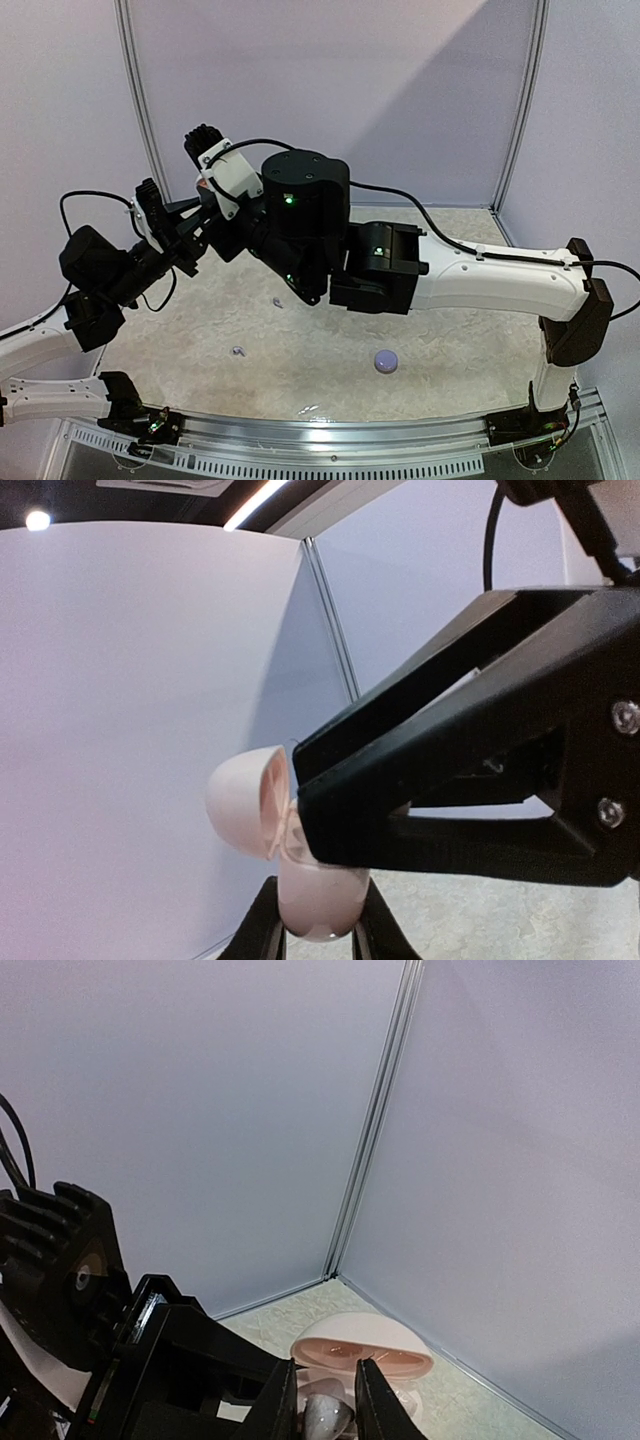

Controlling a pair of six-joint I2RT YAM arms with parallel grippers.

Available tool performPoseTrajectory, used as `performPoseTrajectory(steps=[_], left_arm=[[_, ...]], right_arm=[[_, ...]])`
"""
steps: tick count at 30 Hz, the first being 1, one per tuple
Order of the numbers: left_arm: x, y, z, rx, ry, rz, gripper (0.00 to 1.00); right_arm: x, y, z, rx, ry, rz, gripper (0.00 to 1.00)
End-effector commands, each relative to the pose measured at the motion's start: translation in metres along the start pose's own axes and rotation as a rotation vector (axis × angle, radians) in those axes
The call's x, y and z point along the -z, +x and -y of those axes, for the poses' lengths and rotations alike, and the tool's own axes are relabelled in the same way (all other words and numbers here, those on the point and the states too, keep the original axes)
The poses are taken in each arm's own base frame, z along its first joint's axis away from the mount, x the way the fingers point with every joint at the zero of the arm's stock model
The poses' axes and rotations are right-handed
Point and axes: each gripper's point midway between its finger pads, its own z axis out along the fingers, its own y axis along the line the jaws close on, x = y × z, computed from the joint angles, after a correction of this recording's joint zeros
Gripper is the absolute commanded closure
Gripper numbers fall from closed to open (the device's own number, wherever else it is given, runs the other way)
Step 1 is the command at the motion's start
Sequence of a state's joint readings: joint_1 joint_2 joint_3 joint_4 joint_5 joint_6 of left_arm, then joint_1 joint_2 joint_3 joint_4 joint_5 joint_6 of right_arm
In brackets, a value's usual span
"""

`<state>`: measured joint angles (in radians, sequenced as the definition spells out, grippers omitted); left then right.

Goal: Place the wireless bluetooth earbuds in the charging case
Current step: Insert the left earbud into the left side groove of the charging case.

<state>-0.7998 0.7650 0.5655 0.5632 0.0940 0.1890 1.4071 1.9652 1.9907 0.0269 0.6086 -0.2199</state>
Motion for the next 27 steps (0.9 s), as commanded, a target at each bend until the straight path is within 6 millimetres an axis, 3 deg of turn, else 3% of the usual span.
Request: performPoseTrajectory(steps=[1,8,12,17,27], left_arm=[[0.006,-0.046,-0.006,-0.005,-0.012,0.164,1.0],[0.007,-0.048,-0.004,0.015,0.002,0.176,1.0],[0.007,-0.047,-0.005,0.023,-0.002,0.17,1.0],[0.007,-0.044,-0.006,0.033,-0.004,0.156,1.0],[0.007,-0.047,0.001,0.113,0.047,0.164,1.0]], right_arm=[[-0.015,0.049,-0.011,0.094,-0.007,-0.129,0.78],[-0.019,0.049,-0.011,0.094,-0.004,-0.124,0.9],[-0.018,0.045,-0.009,0.098,-0.006,-0.125,0.9],[-0.016,0.038,-0.011,0.088,-0.029,-0.121,0.83],[-0.019,0.033,-0.013,0.062,-0.041,-0.119,0.78]])
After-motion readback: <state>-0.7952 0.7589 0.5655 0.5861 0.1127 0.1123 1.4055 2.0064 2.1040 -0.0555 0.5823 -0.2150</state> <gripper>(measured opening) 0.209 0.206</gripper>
